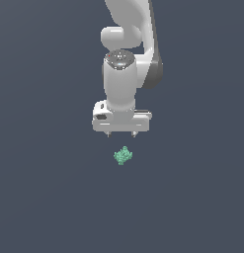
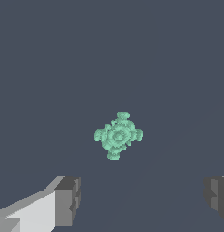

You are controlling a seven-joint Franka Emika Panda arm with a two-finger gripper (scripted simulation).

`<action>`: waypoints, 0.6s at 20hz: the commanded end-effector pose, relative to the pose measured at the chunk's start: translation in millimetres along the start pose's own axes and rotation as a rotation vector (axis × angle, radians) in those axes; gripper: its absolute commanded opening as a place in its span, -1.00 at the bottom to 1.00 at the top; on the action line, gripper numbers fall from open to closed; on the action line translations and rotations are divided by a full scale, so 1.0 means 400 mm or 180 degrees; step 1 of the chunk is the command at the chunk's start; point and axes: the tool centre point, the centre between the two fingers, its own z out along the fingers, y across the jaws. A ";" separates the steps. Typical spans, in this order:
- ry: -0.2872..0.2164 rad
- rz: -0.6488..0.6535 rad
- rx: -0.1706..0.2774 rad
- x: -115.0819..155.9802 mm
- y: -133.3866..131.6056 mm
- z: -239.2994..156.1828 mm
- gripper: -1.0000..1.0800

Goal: Pick up the object and move it to a goal position.

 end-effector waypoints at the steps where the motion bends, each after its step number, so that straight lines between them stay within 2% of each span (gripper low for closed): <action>1: 0.0000 0.0000 0.0000 0.000 0.000 0.000 0.92; 12: -0.0066 0.0041 -0.0110 -0.015 0.044 0.006 0.92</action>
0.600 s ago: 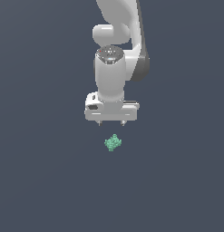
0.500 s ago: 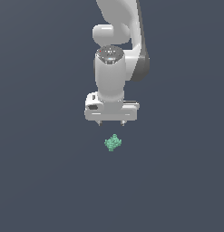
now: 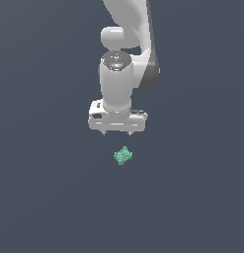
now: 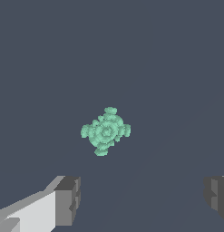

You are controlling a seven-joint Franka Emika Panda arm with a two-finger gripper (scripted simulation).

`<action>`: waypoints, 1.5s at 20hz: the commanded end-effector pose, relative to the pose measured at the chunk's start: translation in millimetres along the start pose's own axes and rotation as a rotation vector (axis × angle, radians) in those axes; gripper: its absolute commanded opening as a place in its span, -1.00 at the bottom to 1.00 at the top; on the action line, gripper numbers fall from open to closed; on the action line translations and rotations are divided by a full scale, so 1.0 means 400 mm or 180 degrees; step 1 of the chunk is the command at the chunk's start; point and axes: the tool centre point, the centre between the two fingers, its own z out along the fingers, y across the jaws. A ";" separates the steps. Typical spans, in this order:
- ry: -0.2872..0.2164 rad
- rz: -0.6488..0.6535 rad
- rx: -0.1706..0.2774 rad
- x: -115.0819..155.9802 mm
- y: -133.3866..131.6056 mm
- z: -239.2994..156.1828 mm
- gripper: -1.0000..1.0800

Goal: Pick up the object and move it to a goal position.

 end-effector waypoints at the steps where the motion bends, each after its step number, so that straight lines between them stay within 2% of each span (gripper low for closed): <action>1: -0.0002 -0.0001 -0.0003 0.000 0.000 0.000 0.92; 7: -0.0005 0.0065 0.0000 0.001 -0.001 0.005 0.92; 14: -0.0016 0.0339 0.0015 0.008 -0.009 0.026 0.92; 30: -0.0073 0.1606 0.0044 0.034 -0.041 0.123 0.92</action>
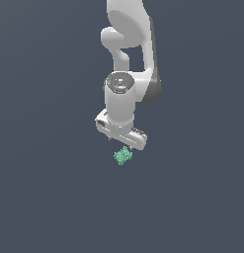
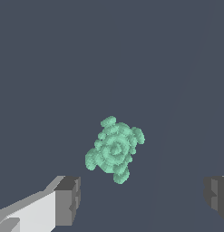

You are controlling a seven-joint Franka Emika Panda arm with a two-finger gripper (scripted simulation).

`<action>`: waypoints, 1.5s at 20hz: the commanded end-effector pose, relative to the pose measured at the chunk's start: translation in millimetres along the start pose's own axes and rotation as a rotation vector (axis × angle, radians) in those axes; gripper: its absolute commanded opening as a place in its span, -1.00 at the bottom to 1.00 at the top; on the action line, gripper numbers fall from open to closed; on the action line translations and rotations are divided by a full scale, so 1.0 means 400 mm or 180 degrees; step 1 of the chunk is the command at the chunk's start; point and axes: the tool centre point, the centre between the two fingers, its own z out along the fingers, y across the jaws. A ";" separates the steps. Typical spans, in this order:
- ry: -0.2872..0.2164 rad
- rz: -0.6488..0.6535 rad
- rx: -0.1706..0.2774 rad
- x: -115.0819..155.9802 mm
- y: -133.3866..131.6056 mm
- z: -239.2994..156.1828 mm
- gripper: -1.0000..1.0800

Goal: Pick up the object and move it to a goal position.

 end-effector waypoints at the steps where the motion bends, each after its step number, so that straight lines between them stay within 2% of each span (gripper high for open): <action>1: -0.0008 0.0223 0.0001 0.002 -0.007 0.017 0.92; 8: -0.0025 0.0805 -0.0003 0.005 -0.023 0.063 0.92; 15: -0.0032 0.1194 -0.0011 0.007 -0.033 0.093 0.92; 21: -0.0034 0.1353 -0.0014 0.008 -0.037 0.106 0.92; 30: -0.0035 0.1361 -0.0015 0.006 -0.038 0.132 0.92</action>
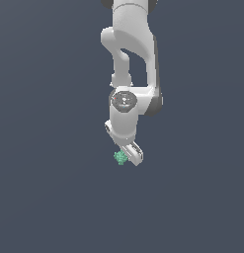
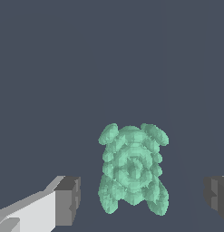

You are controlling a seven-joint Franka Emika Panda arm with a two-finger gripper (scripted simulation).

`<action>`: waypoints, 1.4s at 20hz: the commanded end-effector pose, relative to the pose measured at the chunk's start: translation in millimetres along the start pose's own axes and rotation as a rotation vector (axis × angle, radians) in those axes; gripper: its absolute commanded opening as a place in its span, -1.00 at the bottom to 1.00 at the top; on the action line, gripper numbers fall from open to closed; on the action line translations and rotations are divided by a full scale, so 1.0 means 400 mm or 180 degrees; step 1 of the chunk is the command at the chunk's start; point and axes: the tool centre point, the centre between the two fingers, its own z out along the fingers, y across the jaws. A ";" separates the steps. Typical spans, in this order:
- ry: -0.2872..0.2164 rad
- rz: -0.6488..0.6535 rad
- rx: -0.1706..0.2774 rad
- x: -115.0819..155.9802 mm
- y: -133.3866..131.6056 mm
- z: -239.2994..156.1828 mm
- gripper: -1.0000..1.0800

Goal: Pick up the object and move it to a goal position.

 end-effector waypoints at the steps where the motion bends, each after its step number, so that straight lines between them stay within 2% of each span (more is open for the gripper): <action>1: -0.0002 0.0003 -0.0003 -0.001 0.001 0.023 0.92; 7: -0.0002 0.0013 -0.0003 -0.002 0.004 0.098 0.92; 12: -0.0002 0.0013 -0.0003 0.000 0.001 0.112 0.92; 13: -0.0002 0.0013 -0.0003 0.000 0.001 0.112 -1.00; 28: -0.0001 0.0013 -0.0001 -0.017 -0.017 0.092 -1.00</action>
